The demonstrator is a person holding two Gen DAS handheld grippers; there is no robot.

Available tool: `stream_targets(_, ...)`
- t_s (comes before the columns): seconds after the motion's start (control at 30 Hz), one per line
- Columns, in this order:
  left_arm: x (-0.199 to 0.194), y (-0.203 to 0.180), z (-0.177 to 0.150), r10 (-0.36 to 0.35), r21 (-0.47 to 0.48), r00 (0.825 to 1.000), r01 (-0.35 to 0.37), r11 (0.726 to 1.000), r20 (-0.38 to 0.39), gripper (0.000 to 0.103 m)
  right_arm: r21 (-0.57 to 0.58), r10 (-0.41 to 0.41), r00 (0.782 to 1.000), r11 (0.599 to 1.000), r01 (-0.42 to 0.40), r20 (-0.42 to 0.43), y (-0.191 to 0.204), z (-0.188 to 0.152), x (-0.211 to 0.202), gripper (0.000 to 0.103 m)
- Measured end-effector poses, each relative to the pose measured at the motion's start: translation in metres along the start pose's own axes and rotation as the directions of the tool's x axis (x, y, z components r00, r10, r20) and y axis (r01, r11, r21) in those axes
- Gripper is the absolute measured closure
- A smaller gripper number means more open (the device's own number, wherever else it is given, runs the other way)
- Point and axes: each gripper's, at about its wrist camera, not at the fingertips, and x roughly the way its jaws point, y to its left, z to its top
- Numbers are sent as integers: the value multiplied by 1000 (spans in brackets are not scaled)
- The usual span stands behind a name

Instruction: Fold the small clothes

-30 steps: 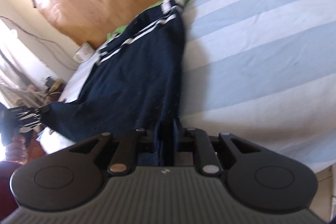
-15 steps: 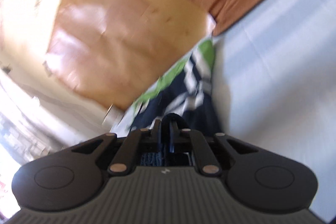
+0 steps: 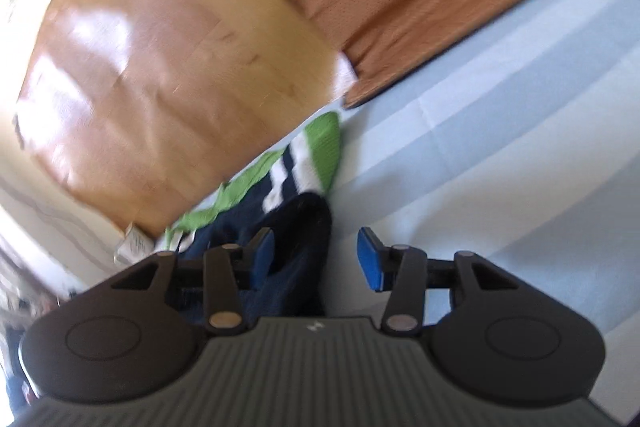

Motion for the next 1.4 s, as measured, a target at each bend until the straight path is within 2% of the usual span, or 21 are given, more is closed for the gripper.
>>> stream_targets(0.13,3,-20,0,53,94,998,-57,994,42,55,-80,27,999,996,-30,-47,23,7,19,54)
stream_targets(0.23,8,-23,-1,50,98,998,-52,994,24,56,-135,-7,1000,991,3,-27,30,6,21,54)
stream_targets(0.3,12,-23,-4,68,107,997,-70,992,23,56,-105,-34,999,994,32,-14,21,6,19,53)
stream_targets(0.37,14,-23,-6,82,122,996,-84,989,24,64,-77,-43,999,996,41,-28,10,3,17,53)
stream_targets(0.4,16,-25,-7,76,134,997,-78,988,19,83,-81,-43,998,996,40,-40,9,1,19,56)
stream_targets(0.43,17,-26,-8,65,142,998,-65,988,6,95,-93,-35,998,995,30,-58,10,-3,19,63)
stream_targets(0.47,17,-28,-9,67,147,998,-67,987,7,95,-110,-18,997,994,10,-72,14,-6,18,88)
stream_targets(0.5,15,-32,-10,78,158,997,-80,984,18,95,-130,-13,997,992,4,-70,20,-8,16,92)
stream_targets(0.63,-11,-37,-14,37,182,999,-43,982,36,95,-129,37,998,991,-43,-50,36,-5,-8,93)
stream_targets(0.73,-31,-33,-22,12,190,1000,-11,982,-7,96,-131,33,996,991,-42,-77,40,-12,-31,93)
stream_targets(0.83,-37,-28,-37,54,220,997,-40,975,-56,95,-166,-17,992,986,-4,-125,36,-35,-48,93)
stream_targets(0.9,-28,-25,-44,110,243,990,-87,966,-83,91,-194,-98,981,979,64,-168,29,-51,-43,91)
stream_targets(0.93,-26,-23,-46,116,247,991,-94,964,-74,90,-195,-122,979,977,88,-166,25,-53,-42,90)
stream_targets(0.97,-28,-24,-46,115,252,991,-96,963,-63,87,-173,-116,981,981,88,-155,22,-50,-43,82)
stream_targets(1.0,-31,-24,-43,130,260,990,-112,959,-54,80,-150,-115,984,984,94,-138,21,-44,-46,80)
stream_targets(1.07,-45,-27,-37,151,274,988,-151,950,22,75,-133,-71,995,989,62,-65,25,-29,-56,76)
stream_targets(1.13,-59,-24,-26,129,259,989,-144,955,75,70,-122,-21,999,992,17,-33,29,-16,-59,67)
stream_targets(1.2,-64,-25,-14,92,238,991,-112,965,92,67,-128,-14,999,992,8,-42,34,-9,-49,65)
stream_targets(1.3,-45,-35,-4,86,254,995,-96,962,54,64,-145,-33,994,989,18,-102,35,-12,-24,65)
stream_targets(1.37,-22,-39,-2,122,258,992,-114,959,-13,69,-138,-34,987,990,12,-160,32,-17,-12,70)
stream_targets(1.4,-13,-39,-2,121,260,992,-106,960,-42,90,-123,9,983,992,-32,-185,32,-18,-9,89)
